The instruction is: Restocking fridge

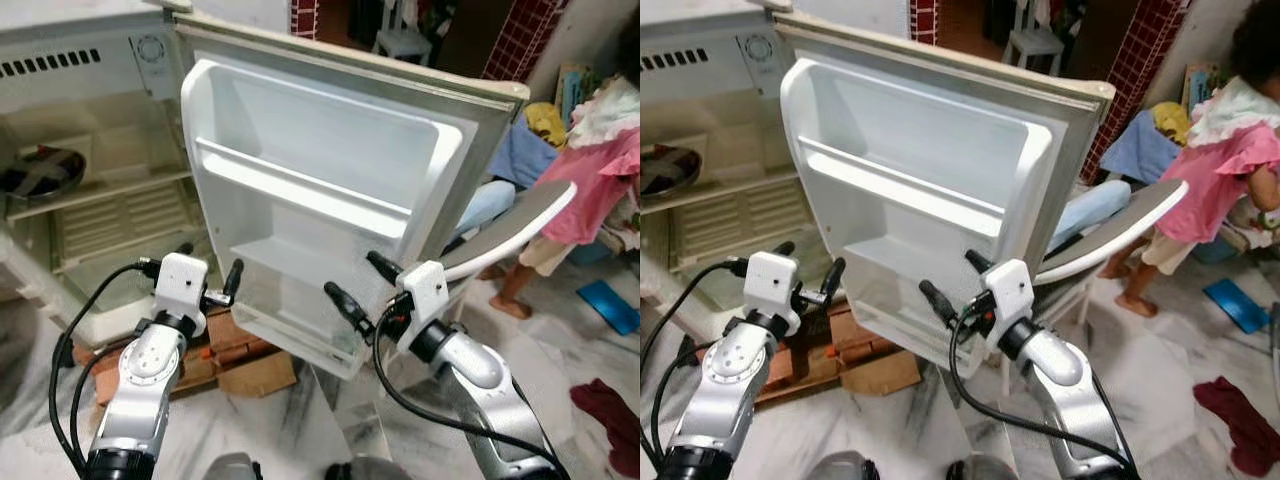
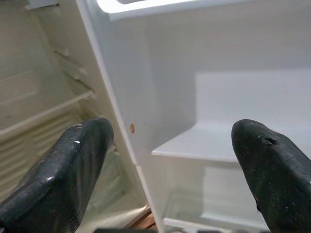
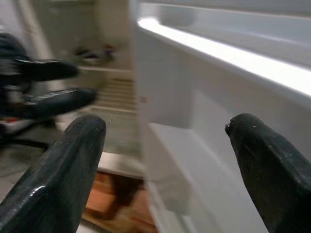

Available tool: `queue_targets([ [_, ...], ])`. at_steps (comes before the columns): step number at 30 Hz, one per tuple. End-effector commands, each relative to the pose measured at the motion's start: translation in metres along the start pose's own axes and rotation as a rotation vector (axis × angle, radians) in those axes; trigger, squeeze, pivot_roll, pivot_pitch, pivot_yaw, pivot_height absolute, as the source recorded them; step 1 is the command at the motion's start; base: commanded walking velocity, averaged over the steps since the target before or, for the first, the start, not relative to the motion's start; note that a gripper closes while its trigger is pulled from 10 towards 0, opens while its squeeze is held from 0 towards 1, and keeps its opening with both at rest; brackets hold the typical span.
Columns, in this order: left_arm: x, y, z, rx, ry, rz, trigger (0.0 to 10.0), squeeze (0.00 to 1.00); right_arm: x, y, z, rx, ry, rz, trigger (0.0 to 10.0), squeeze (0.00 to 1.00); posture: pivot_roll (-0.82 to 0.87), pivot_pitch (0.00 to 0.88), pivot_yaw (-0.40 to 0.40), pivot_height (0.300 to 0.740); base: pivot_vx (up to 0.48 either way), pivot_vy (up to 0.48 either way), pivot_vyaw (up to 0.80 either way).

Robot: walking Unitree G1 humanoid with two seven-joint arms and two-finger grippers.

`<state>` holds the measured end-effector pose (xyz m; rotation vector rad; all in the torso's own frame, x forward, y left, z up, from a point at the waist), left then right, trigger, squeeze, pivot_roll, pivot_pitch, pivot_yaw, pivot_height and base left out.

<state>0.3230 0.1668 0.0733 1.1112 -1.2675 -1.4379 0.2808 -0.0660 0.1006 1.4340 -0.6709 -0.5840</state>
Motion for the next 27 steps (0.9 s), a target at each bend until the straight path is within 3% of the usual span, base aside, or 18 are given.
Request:
queue_targets([
  [1,0.0,0.0,-0.001,-0.005,-0.004,-0.003,10.0,0.0,-0.006,0.001,0.002,-0.004,0.049,-0.008,10.0,0.0,0.0,0.04,-0.042,0.74,0.0,0.0,0.0],
  [9,0.0,0.0,-0.001,-0.007,-0.002,-0.008,10.0,0.0,-0.008,-0.003,0.006,-0.029,0.1,-0.019,10.0,0.0,0.0,0.039,-0.041,0.74,-0.188,0.0,0.0],
  [21,0.0,0.0,-0.002,-0.01,-0.004,-0.009,10.0,0.0,-0.011,-0.008,0.006,-0.042,0.126,-0.043,10.0,0.0,0.0,0.044,-0.039,0.74,-0.273,-0.241,0.0],
  [27,0.0,-0.002,-0.002,-0.022,0.0,-0.012,10.0,0.0,-0.006,-0.011,0.009,-0.065,0.119,-0.011,10.0,0.0,0.0,0.044,-0.041,0.74,0.0,-0.04,0.0],
])
Point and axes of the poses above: a point about 5 cm out from each wrist's last joint towards the gripper, its own z axis pointing back from the gripper into the wrist, its own y axis along the axis of the wrist's last joint, x = y × z, the point moved 6 cm from there along -z, pointing out of the wrist towards the gripper, and after that the axes turned 8 degrees about z, right-handed, at the moved point
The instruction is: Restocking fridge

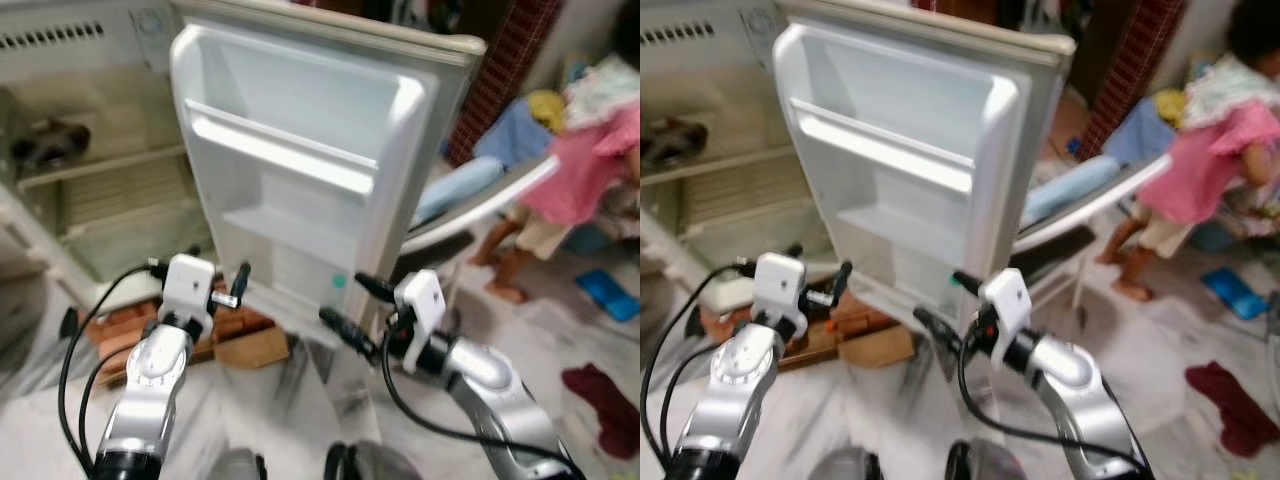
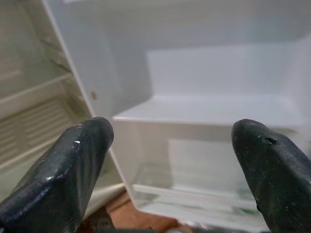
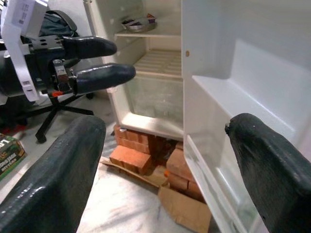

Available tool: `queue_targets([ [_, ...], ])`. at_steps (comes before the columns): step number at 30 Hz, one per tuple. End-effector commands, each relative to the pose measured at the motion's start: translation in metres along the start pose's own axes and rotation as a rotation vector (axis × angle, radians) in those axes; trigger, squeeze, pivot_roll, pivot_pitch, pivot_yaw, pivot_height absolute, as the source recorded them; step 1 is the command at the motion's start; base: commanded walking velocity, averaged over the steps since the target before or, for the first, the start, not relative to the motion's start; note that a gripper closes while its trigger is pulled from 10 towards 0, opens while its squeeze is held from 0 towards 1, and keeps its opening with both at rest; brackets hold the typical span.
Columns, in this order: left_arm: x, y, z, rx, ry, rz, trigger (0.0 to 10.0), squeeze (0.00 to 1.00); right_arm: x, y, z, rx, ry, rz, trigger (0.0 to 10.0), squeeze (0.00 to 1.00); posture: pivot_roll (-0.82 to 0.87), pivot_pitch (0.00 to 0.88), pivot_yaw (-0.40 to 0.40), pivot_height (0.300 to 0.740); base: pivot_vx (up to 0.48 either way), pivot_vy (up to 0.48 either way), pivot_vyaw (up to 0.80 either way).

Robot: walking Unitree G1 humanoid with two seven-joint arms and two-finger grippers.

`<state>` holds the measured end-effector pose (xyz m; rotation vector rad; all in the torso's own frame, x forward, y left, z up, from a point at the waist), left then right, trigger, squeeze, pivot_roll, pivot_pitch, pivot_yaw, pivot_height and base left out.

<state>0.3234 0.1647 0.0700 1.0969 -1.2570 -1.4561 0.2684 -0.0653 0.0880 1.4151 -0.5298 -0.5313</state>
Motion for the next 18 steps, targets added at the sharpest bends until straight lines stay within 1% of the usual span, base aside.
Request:
queue_targets([
  [1,-0.004,0.0,-0.001,-0.006,0.015,-0.009,10.0,0.0,0.014,0.005,0.002,0.005,-0.057,0.065,10.0,0.0,0.0,0.044,-0.04,0.74,0.0,0.0,0.0],
  [2,-0.004,0.0,-0.001,-0.005,0.017,-0.01,10.0,0.0,0.019,0.007,0.002,0.017,-0.081,0.09,10.0,0.0,0.0,0.044,-0.04,0.74,0.0,0.0,0.0],
  [3,-0.008,-0.001,0.0,-0.01,0.034,-0.015,10.0,0.0,0.039,0.017,0.002,0.05,-0.203,0.151,10.0,0.0,0.0,0.044,-0.036,0.74,0.0,0.0,0.0],
  [4,-0.009,-0.002,0.001,-0.012,0.041,-0.015,10.0,0.0,0.047,0.021,0.002,0.062,-0.25,0.162,10.0,0.0,0.0,0.044,-0.036,0.74,0.0,0.0,0.0],
  [5,-0.012,-0.003,0.002,-0.013,0.054,-0.009,10.0,0.0,0.061,0.027,0.003,0.086,-0.338,0.153,10.0,0.0,0.0,0.043,-0.036,0.74,0.0,0.0,0.0],
  [6,-0.012,-0.003,0.002,-0.013,0.054,-0.009,10.0,0.0,0.061,0.027,0.003,0.086,-0.338,0.153,10.0,0.0,0.0,0.043,-0.036,0.74,0.0,0.0,0.0],
  [8,-0.014,-0.004,0.002,-0.021,0.07,-0.008,10.0,0.0,0.078,0.037,0.007,0.113,-0.437,0.168,10.0,0.0,0.0,0.044,-0.04,0.74,0.0,0.0,0.0],
  [9,-0.014,-0.004,0.002,-0.021,0.07,-0.008,10.0,0.0,0.078,0.037,0.007,0.113,-0.437,0.168,10.0,0.0,0.0,0.044,-0.04,0.74,0.0,0.0,0.0],
  [10,-0.015,-0.004,0.002,-0.024,0.075,-0.009,10.0,0.0,0.083,0.041,0.009,0.124,-0.47,0.169,10.0,0.0,0.0,0.044,-0.04,0.74,0.0,0.0,0.0],
  [15,-0.016,-0.004,0.002,-0.02,0.076,-0.008,10.0,0.0,0.096,0.049,0.01,0.144,-0.564,0.22,10.0,0.0,0.0,0.044,-0.041,0.74,0.0,0.0,0.78],
  [16,-0.015,-0.003,0.002,-0.017,0.069,-0.009,10.0,0.0,0.103,0.053,0.011,0.16,-0.628,0.221,10.0,0.0,0.0,0.044,-0.041,0.74,0.0,0.0,0.8],
  [18,-0.013,-0.003,0.002,-0.014,0.062,-0.01,10.0,0.0,0.111,0.058,0.012,0.176,-0.696,0.215,10.0,0.0,0.0,0.043,-0.041,0.74,0.0,0.0,0.78],
])
Point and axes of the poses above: a point about 5 cm out from each wrist's last joint towards the gripper, its own z axis pointing back from the gripper into the wrist, its own y axis along the axis of the wrist's last joint, x = y × z, the point moved 6 cm from there along -z, pointing out of the wrist towards the gripper, and after that the axes turned 8 degrees about z, right-handed, at the moved point
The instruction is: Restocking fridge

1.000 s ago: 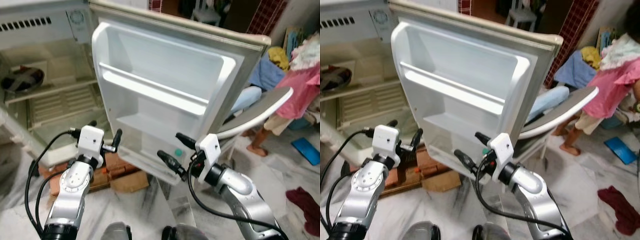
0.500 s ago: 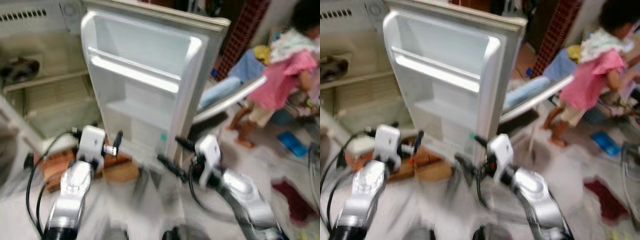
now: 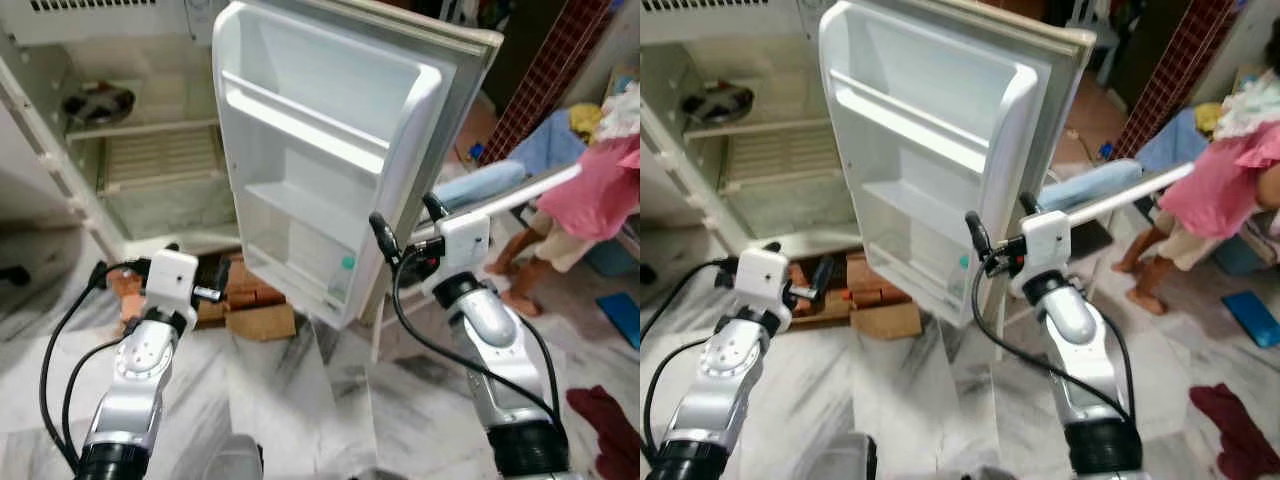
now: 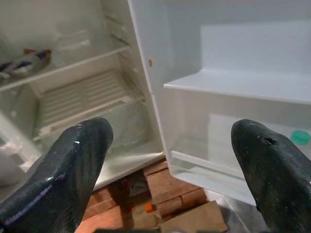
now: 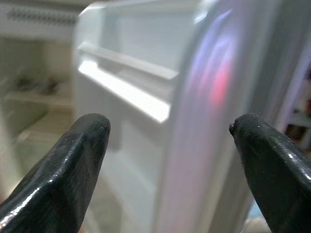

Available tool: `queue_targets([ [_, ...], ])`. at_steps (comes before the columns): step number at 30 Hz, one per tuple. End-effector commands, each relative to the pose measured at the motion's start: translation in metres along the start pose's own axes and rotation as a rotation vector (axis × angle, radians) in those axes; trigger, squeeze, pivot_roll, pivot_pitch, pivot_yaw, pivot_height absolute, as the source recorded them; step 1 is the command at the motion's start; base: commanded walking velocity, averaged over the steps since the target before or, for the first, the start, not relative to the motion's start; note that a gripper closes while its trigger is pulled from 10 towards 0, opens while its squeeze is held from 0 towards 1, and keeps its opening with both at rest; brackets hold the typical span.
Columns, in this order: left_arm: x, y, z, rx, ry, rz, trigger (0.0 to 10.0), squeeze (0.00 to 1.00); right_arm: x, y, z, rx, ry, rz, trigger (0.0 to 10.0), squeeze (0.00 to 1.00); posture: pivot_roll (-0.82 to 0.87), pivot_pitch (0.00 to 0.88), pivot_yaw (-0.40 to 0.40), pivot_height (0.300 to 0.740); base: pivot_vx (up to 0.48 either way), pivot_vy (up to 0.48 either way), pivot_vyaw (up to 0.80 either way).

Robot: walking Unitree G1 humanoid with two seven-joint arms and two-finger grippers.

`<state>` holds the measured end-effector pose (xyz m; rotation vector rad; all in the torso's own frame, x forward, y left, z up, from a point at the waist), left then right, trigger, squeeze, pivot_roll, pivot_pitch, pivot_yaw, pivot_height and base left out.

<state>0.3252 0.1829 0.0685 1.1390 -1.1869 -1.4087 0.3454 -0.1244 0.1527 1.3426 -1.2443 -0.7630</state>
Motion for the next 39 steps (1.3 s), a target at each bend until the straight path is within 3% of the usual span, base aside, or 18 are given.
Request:
queue_targets([
  [1,0.005,0.0,0.0,0.0,-0.018,-0.005,10.0,0.0,0.015,-0.006,0.001,-0.022,-0.08,0.021,10.0,0.0,0.0,0.043,-0.041,0.74,0.0,0.0,0.75],
  [11,0.005,-0.002,0.0,-0.014,-0.014,-0.006,10.0,0.0,0.028,-0.001,-0.014,-0.008,-0.174,0.026,10.0,0.0,0.01,0.046,-0.041,0.74,0.0,0.0,0.33],
  [16,0.006,-0.004,-0.001,-0.021,-0.013,-0.009,10.0,0.0,0.027,0.008,-0.037,0.022,-0.159,-0.062,10.0,0.0,0.01,0.046,-0.046,0.74,0.0,0.0,0.0],
  [20,0.006,-0.005,0.0,-0.025,-0.01,-0.009,10.0,0.0,0.011,0.013,-0.042,0.039,-0.062,-0.097,10.0,0.0,0.02,0.046,-0.049,0.74,0.0,0.0,0.0],
  [28,0.009,-0.007,-0.001,-0.034,-0.02,-0.009,10.0,0.0,-0.013,0.022,-0.051,0.071,0.019,-0.183,10.0,0.0,0.01,0.044,-0.045,0.74,0.0,0.0,0.0],
  [31,0.011,-0.007,-0.002,-0.036,-0.028,-0.01,10.0,0.0,-0.029,0.03,-0.06,0.082,0.058,-0.226,10.0,0.0,0.01,0.043,-0.046,0.74,0.0,0.0,0.0],
  [32,0.012,-0.007,-0.002,-0.037,-0.032,-0.011,10.0,0.0,-0.044,0.039,-0.065,0.105,0.105,-0.237,10.0,0.0,0.01,0.042,-0.048,0.74,0.0,0.0,0.0],
  [39,0.011,-0.008,-0.001,-0.038,-0.024,-0.009,10.0,0.0,-0.066,0.045,-0.062,0.11,0.219,-0.263,10.0,0.0,0.02,0.042,-0.056,0.74,0.0,0.0,0.0],
])
Point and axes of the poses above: a point about 5 cm out from each wrist's last joint towards the gripper, its own z axis pointing back from the gripper into the wrist, its own y axis along the axis of the wrist's last joint, x = y × z, the point moved 6 cm from there along -z, pointing out of the wrist towards the gripper, and after that the axes turned 8 degrees about z, right-handed, at the moved point
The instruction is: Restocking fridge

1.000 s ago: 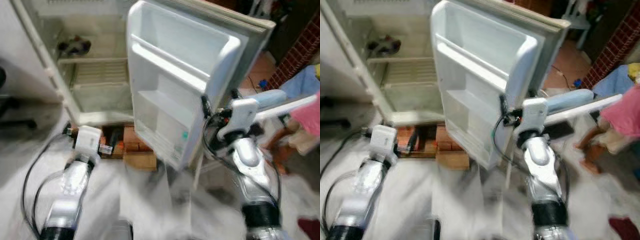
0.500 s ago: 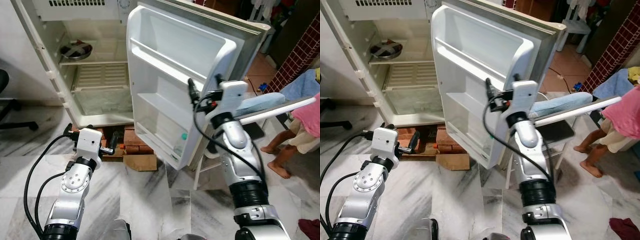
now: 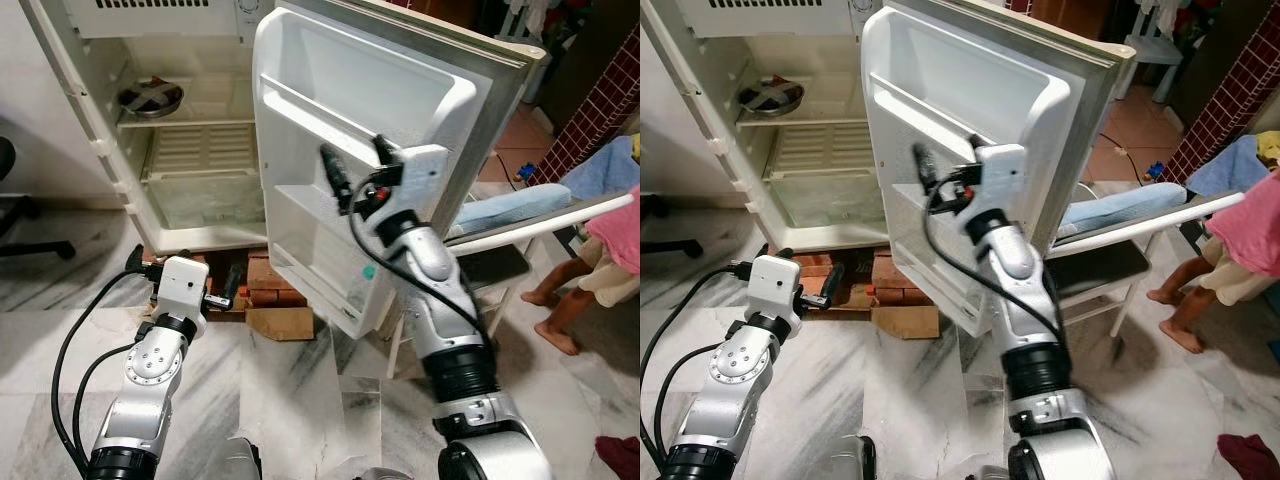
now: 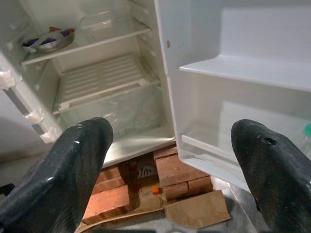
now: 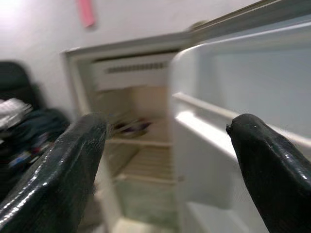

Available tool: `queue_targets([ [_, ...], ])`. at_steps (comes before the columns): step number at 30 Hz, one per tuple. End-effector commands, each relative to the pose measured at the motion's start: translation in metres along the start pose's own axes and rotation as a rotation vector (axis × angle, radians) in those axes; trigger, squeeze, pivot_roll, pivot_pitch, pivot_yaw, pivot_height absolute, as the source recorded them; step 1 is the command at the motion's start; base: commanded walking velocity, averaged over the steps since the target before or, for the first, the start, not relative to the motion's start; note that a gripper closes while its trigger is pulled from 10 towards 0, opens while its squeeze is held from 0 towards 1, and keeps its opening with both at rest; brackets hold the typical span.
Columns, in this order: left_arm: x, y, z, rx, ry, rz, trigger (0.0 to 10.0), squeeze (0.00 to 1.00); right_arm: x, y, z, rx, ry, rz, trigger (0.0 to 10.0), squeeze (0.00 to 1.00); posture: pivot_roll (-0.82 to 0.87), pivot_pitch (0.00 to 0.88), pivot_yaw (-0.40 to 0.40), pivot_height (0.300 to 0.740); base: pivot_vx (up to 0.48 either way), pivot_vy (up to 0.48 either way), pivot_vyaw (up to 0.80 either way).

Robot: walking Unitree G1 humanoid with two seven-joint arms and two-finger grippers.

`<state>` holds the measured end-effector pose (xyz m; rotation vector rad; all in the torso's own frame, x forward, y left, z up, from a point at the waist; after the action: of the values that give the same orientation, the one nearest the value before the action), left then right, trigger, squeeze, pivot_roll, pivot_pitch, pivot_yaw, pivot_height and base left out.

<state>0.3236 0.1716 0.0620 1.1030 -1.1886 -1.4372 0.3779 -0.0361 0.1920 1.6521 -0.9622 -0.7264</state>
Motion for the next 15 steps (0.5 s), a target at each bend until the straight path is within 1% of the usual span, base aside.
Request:
queue_targets([
  [1,-0.001,-0.002,0.0,-0.015,0.006,-0.012,10.0,0.0,0.0,0.0,0.004,-0.008,0.023,0.005,10.0,0.0,0.02,0.042,-0.056,0.74,0.0,0.0,0.0],
  [2,-0.001,-0.003,0.0,-0.015,0.006,-0.012,10.0,0.0,-0.002,-0.005,0.007,-0.024,0.042,0.007,10.0,0.0,0.02,0.043,-0.056,0.74,0.0,0.0,0.0],
  [3,-0.001,-0.004,0.0,-0.017,0.007,-0.012,10.0,0.0,-0.005,-0.015,0.016,-0.061,0.083,0.006,10.0,0.0,0.02,0.043,-0.056,0.74,0.0,0.0,0.0],
  [5,-0.002,-0.004,0.001,-0.019,0.008,-0.012,10.0,0.0,-0.009,-0.028,0.028,-0.118,0.134,0.016,10.0,0.0,0.01,0.043,-0.054,0.74,0.0,0.0,0.0],
  [8,-0.001,-0.002,0.001,-0.01,0.003,-0.013,10.0,0.0,-0.011,-0.058,0.055,-0.261,0.198,0.062,10.0,0.0,0.01,0.042,-0.05,0.74,0.0,0.0,0.0],
  [9,-0.001,-0.001,0.001,-0.003,-0.004,-0.011,10.0,0.0,-0.004,-0.075,0.072,-0.349,0.192,0.091,10.0,0.0,0.0,0.042,-0.047,0.74,0.0,0.0,0.0],
  [12,0.001,0.0,0.0,0.0,-0.012,-0.014,10.0,0.0,0.006,-0.082,0.09,-0.384,0.172,0.103,10.0,0.0,0.0,0.042,-0.045,0.74,0.0,-0.355,0.0],
  [14,0.001,0.0,0.0,-0.002,-0.014,-0.015,10.0,0.0,0.006,-0.081,0.094,-0.38,0.176,0.118,10.0,0.0,0.0,0.042,-0.044,0.74,0.0,-0.472,0.0],
  [15,0.001,0.0,0.0,-0.002,-0.015,-0.016,10.0,0.0,0.006,-0.077,0.095,-0.358,0.163,0.116,10.0,0.0,0.0,0.042,-0.042,0.74,0.0,-0.48,0.44],
])
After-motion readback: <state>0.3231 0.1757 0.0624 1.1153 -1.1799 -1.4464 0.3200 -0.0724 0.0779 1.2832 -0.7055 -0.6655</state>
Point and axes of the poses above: a point about 5 cm out from each wrist's last joint towards the gripper, its own z axis pointing back from the gripper into the wrist, its own y axis along the axis of the wrist's last joint, x = y × z, the point moved 6 cm from there along -z, pointing out of the wrist towards the gripper, and after that the axes turned 8 degrees about z, right-handed, at the moved point
